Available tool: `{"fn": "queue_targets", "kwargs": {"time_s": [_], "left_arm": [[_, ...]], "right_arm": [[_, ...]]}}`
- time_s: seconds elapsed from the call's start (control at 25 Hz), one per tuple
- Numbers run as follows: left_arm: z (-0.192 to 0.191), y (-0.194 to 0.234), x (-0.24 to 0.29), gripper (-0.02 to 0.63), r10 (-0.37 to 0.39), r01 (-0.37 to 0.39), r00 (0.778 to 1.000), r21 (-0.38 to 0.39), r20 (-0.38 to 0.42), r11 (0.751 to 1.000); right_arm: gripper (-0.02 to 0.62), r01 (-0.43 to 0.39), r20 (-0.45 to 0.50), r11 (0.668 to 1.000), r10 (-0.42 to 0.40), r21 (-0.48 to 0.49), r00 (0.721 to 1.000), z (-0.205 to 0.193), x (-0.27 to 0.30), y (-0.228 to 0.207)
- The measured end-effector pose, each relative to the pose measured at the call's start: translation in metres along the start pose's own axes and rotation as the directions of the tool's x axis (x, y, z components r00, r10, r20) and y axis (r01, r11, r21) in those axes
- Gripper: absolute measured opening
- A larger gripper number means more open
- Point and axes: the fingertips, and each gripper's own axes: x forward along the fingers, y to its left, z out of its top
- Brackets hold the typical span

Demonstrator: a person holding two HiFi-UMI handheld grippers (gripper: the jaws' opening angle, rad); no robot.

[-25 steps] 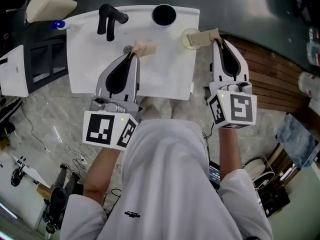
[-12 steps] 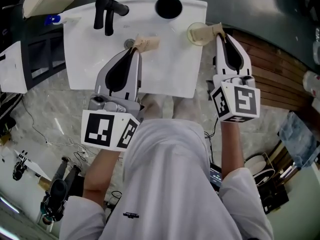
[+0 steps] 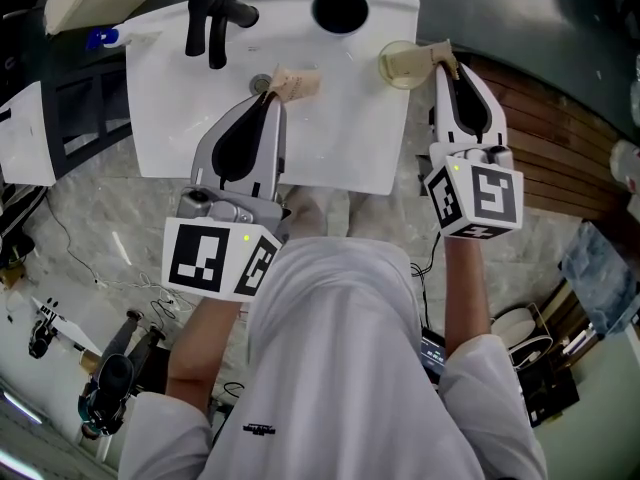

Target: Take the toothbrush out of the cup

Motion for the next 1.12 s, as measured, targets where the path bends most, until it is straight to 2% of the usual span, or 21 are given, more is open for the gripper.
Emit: {"fn": "queue_targets", "kwargs": {"time_s": [0.16,0.32,0.56,1.0,1.04,1.12], "left_arm": [[0.003,-0.004,0.001,0.006,-0.009,0.009,1.0,0.008,0.004,1.0],[0.009,-0.006,0.0,0.006,-0.018,0.017,1.0,0.015,0.014,1.0],[0.019,-0.008,-0.005,0.006,-0.025,0.024,0.999,0.026,0.033,0.999],[0.043,-0.017,-0.029,0.006,-0.044,0.041,0.996,0.036,0.083,0.999],[0.045,-0.018,-0.032,0.006,-0.046,0.043,0.995,0.038,0.088,0.998],[0.05,-0.02,-0.038,0.006,-0.049,0.045,0.994,0.041,0.099,0.998]], "right_arm": [[0.035,0.013,-0.005,1.0,-0.013,0.011,1.0,-0.001,-0.003,-0.006],[0.094,0.02,-0.005,1.0,-0.02,0.021,1.0,0.001,-0.005,-0.008],[0.117,0.045,0.015,0.999,-0.045,0.023,0.999,0.013,-0.014,-0.011],[0.114,0.053,0.082,0.999,-0.053,0.004,0.995,0.056,-0.049,-0.002],[0.108,0.052,0.085,0.999,-0.052,-0.002,0.995,0.059,-0.053,0.001],[0.053,0.051,0.093,0.999,-0.049,-0.015,0.994,0.066,-0.062,0.006]]}}
